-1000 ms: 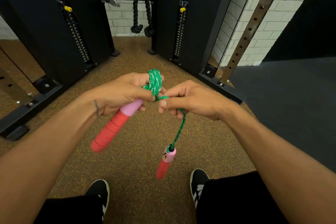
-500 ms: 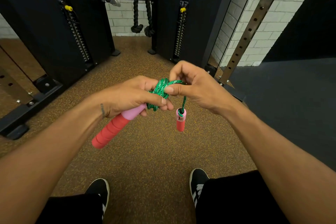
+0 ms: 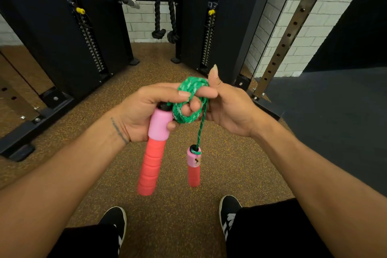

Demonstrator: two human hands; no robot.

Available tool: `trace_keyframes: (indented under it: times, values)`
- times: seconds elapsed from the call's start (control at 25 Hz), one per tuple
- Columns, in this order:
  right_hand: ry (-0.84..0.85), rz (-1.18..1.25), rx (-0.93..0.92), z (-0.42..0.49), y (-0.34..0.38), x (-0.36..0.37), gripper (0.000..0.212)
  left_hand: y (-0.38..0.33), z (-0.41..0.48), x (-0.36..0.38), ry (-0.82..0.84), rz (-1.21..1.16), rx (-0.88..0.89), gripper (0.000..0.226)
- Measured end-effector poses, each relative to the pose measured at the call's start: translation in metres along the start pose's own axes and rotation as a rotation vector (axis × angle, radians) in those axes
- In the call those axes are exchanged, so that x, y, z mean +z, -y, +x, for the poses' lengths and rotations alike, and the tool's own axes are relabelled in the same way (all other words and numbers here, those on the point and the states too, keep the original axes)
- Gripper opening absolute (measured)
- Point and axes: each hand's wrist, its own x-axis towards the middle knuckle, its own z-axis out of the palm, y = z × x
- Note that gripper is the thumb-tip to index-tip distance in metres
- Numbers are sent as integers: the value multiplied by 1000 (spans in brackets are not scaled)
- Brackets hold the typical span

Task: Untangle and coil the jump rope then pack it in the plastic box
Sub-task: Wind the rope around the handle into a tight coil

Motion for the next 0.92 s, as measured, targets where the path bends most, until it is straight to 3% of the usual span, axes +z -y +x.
trace_keyframes:
  times: [0.16, 0.4, 0.52, 0.64, 0.76, 0.92]
  values:
    - [5, -59, -17, 0, -9, 5, 37, -7, 1, 0, -26, -224, 159, 57]
    - [-94, -153, -18, 6, -17, 17, 5, -11, 4, -3, -264, -292, 290, 56]
    - [-120, -369, -104, 7, -18, 14, 7, -13, 4, -7, -343, -328, 328, 54]
    - [-4, -541, -59, 3, -22, 16, 26, -15, 5, -6, -444, -308, 340, 50]
    - [63, -726, -95, 2, -20, 27, 46, -12, 7, -6, -648, 140, 273, 32]
    - [10, -1296, -281, -2, -4, 20, 31, -2, 2, -7, -568, 990, -46, 22]
